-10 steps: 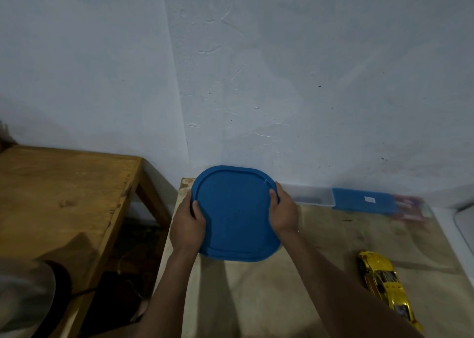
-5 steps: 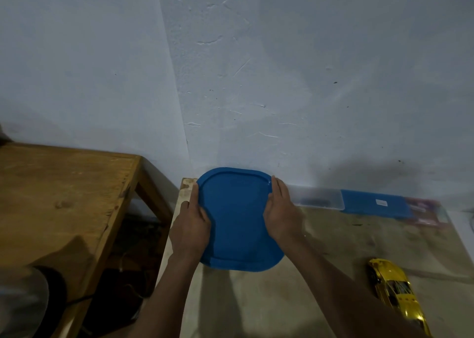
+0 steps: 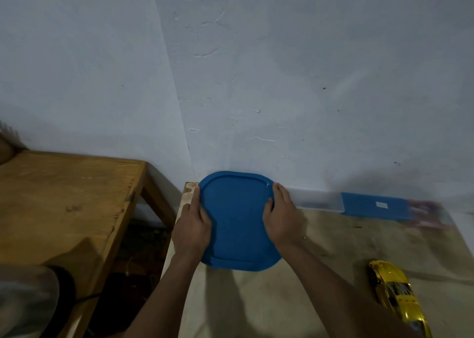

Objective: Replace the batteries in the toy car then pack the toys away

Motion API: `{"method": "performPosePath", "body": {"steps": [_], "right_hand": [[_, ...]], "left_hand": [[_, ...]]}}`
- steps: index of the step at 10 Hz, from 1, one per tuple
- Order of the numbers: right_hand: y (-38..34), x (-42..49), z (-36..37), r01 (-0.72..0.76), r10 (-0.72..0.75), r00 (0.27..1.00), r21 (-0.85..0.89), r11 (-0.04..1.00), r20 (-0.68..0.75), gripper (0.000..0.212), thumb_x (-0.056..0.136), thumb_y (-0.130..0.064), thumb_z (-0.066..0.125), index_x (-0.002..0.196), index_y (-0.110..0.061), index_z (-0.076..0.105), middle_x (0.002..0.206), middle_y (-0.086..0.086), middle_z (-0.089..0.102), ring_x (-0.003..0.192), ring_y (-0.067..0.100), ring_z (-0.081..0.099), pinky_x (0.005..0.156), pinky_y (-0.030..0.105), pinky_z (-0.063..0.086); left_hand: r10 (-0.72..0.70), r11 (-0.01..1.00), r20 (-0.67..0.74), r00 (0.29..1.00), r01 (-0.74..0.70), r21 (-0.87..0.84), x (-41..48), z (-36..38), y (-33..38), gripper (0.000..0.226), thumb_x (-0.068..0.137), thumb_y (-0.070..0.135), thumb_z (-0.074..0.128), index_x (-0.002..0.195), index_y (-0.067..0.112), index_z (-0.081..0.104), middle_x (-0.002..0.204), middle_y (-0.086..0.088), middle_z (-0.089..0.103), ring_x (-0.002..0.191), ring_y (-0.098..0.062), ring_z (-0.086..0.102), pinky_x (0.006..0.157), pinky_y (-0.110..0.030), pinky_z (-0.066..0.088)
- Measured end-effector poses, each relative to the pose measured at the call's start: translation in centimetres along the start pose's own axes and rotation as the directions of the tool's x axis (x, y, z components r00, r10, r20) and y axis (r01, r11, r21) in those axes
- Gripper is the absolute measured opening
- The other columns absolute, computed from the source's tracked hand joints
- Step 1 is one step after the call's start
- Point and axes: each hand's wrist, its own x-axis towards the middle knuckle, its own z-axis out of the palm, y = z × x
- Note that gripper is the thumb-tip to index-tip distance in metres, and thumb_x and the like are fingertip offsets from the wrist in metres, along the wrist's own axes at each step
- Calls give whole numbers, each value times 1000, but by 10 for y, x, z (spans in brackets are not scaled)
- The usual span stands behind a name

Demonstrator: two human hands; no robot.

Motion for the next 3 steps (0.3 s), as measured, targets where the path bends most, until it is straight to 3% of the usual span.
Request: {"method": "performPosePath", "body": {"steps": [1,2,3], "right_hand": [[-2,-5,-9,3,-3,1000,2,1000,-7,45,99,-29,42,142,-16,42,147,0,40,121,20,50,89,35,48],[0,-4,-17,7,-14,997,88,996,79,47,98,-30,43,142,-15,41,141,1,42,117,20,51,91,37,50],[2,5,-35,27,-60,982,177,984,180,38,96,-33,44,129,-16,53,134,7,51,112,23,56,93,40,51]], "left_hand": [[8,1000,24,1000,-7,-30,-1,-3,1,53,104,39,23,155,34,9,134,-5,56,100,-20,61,76,-38,54],[-2,1000,185,983,-1,15,7,-12,2,58,103,46,22,154,33,-1,152,-13,40,123,-36,53,97,-52,47],[-14,990,338,941,-34,136,22,-34,9,64,102,51,29,156,25,7,155,-19,30,136,-41,37,108,-52,36]]}}
